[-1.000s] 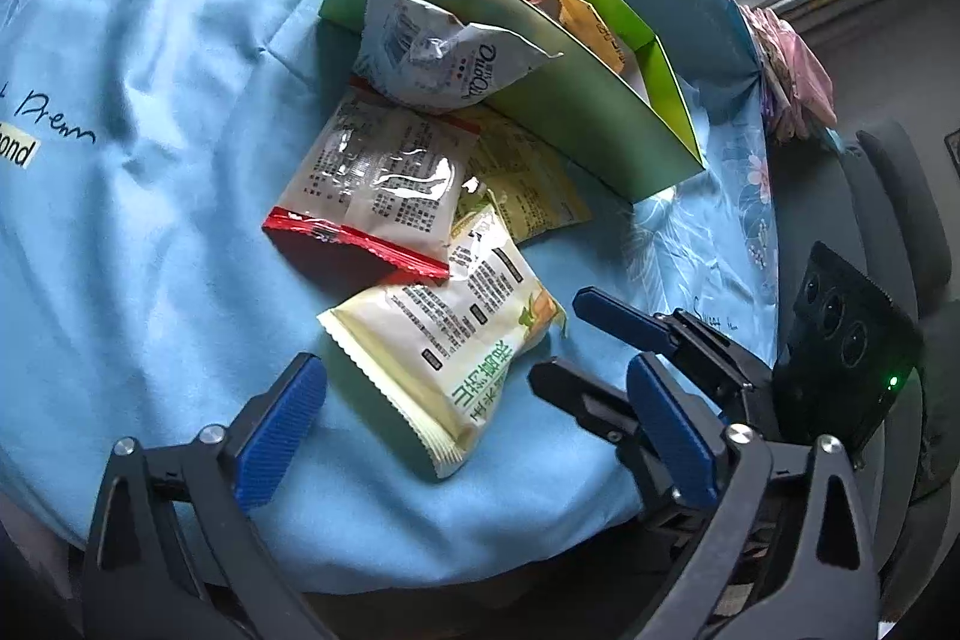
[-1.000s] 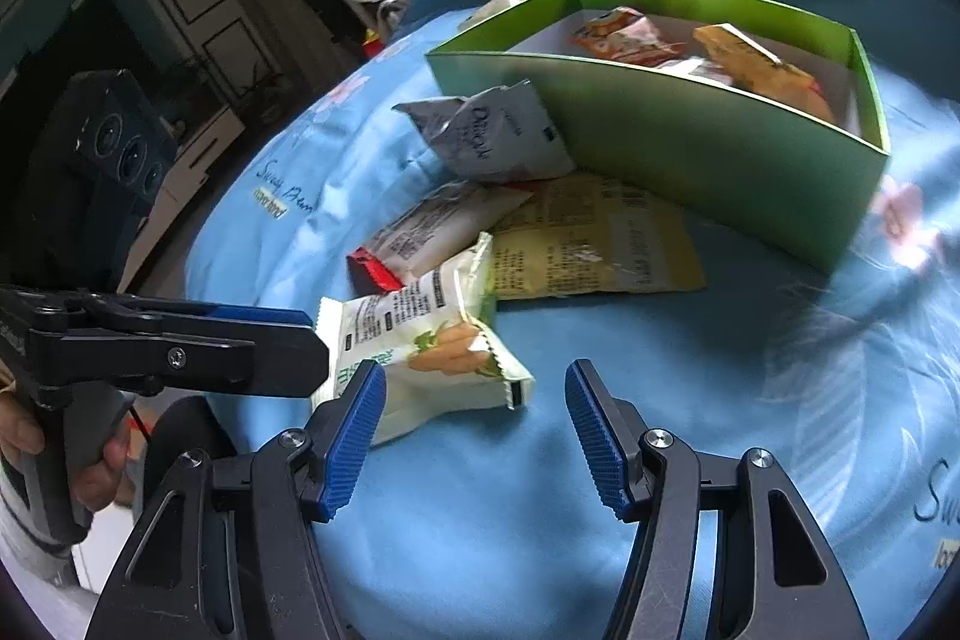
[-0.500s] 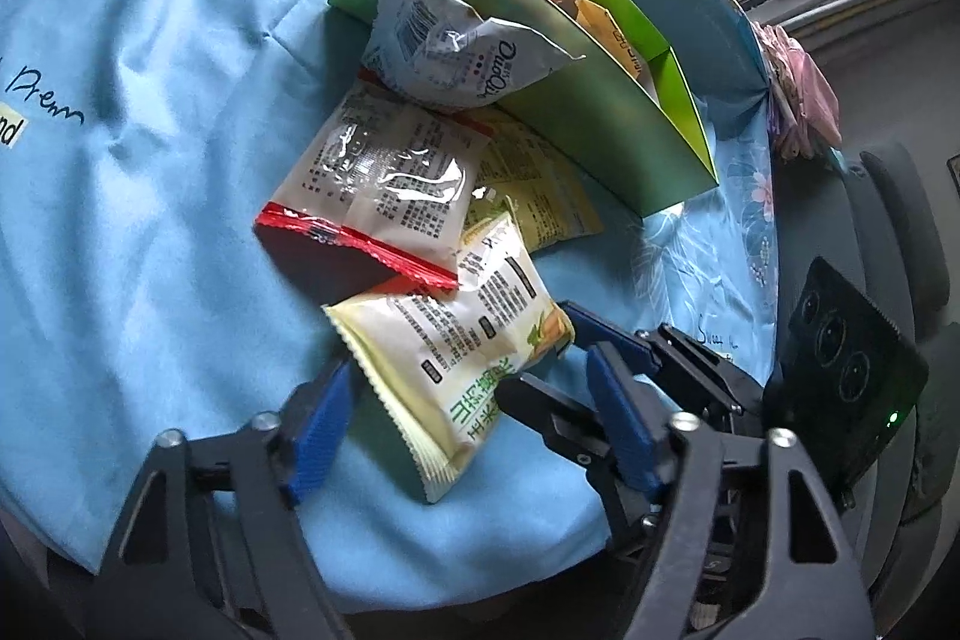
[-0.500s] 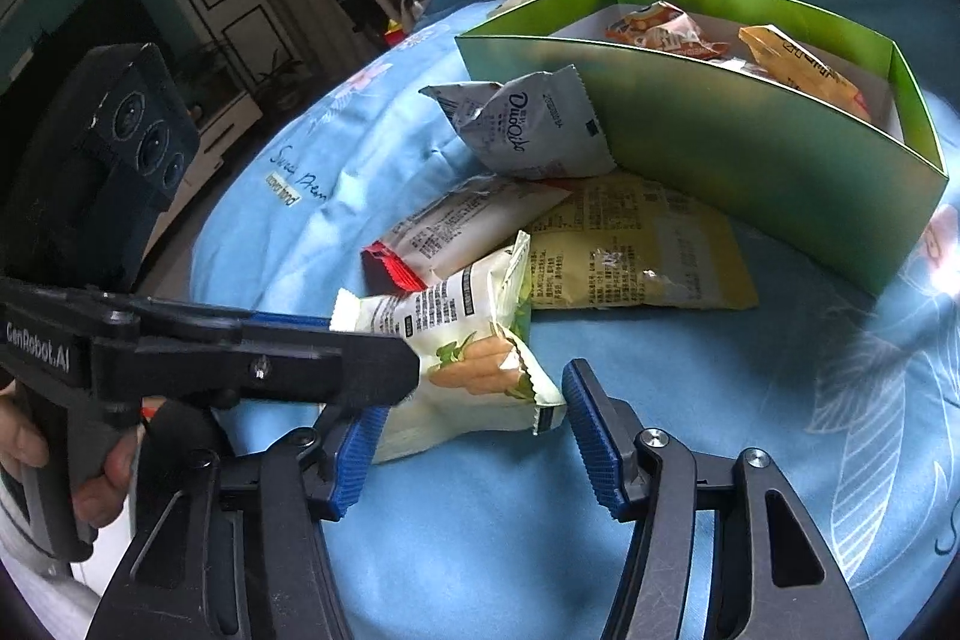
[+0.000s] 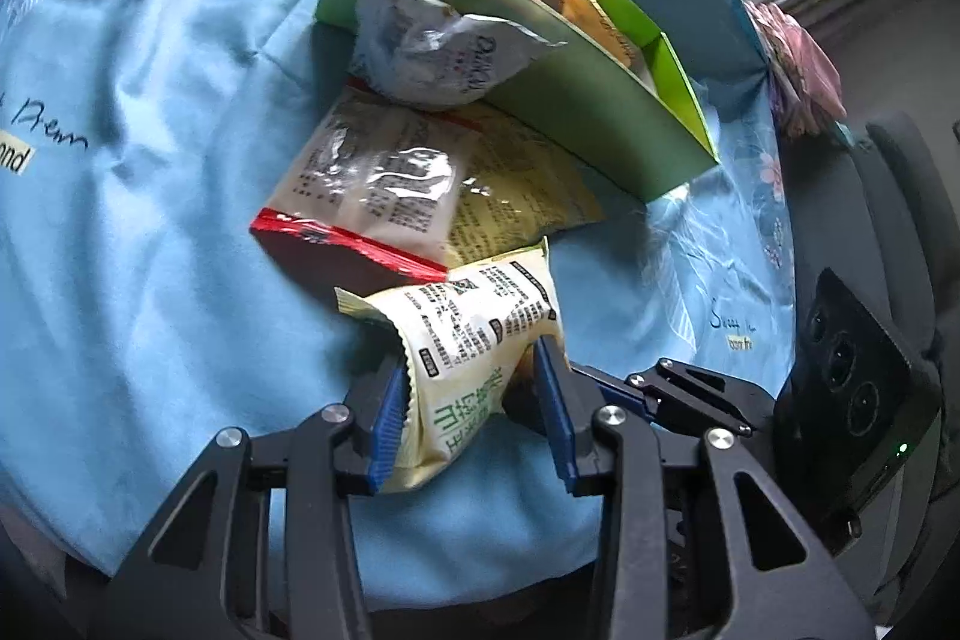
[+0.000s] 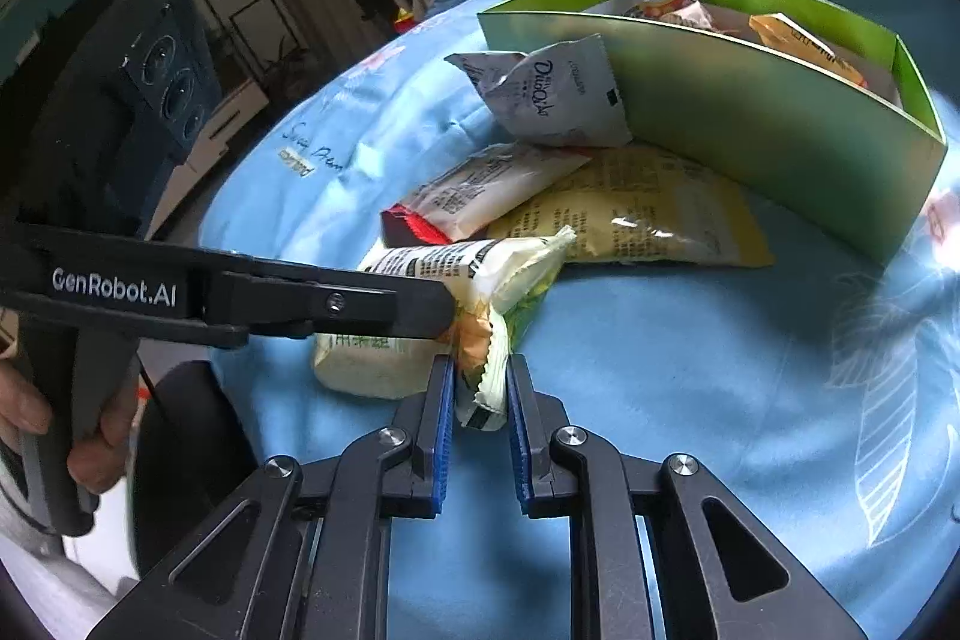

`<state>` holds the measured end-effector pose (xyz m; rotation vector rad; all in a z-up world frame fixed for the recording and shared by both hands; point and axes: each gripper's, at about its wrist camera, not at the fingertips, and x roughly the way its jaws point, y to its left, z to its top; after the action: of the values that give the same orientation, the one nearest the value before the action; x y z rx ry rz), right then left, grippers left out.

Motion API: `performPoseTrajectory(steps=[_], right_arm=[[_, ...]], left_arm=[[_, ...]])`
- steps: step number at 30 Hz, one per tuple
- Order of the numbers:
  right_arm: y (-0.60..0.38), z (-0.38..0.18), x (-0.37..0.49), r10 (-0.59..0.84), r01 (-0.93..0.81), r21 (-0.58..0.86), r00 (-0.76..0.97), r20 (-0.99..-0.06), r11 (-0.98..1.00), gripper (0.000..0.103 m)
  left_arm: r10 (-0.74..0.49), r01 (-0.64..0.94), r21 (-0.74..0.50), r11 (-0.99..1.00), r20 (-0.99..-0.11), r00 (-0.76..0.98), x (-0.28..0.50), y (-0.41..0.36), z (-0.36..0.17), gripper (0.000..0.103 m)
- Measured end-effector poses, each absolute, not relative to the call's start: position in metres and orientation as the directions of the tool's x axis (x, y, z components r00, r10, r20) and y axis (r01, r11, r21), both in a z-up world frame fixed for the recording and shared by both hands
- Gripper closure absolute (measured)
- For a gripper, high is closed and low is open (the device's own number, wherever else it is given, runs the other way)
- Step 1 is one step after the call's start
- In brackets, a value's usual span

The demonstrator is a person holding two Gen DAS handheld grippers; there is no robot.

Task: Organize snacks
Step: 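Lift the white-and-green pack and carry it over the green box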

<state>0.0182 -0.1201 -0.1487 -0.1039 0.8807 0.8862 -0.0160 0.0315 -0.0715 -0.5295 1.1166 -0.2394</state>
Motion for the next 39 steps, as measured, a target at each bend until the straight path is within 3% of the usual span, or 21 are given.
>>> performPoseTrajectory(steps=[21, 39], right_arm=[[-0.156, -0.099, 0.011, 0.671, -0.682, 0.262, 0.443, -0.594, 0.683, 0.085], [-0.160, -0.052, 0.087, 0.660, -0.646, 0.236, 0.557, -0.504, 0.726, 0.085]], left_arm=[[-0.428, 0.105, -0.439, 0.892, -0.749, 0.505, 0.005, -0.007, -0.019, 0.065], [-0.447, 0.159, -0.435, 0.886, -0.710, 0.544, 0.093, -0.003, 0.010, 0.065]])
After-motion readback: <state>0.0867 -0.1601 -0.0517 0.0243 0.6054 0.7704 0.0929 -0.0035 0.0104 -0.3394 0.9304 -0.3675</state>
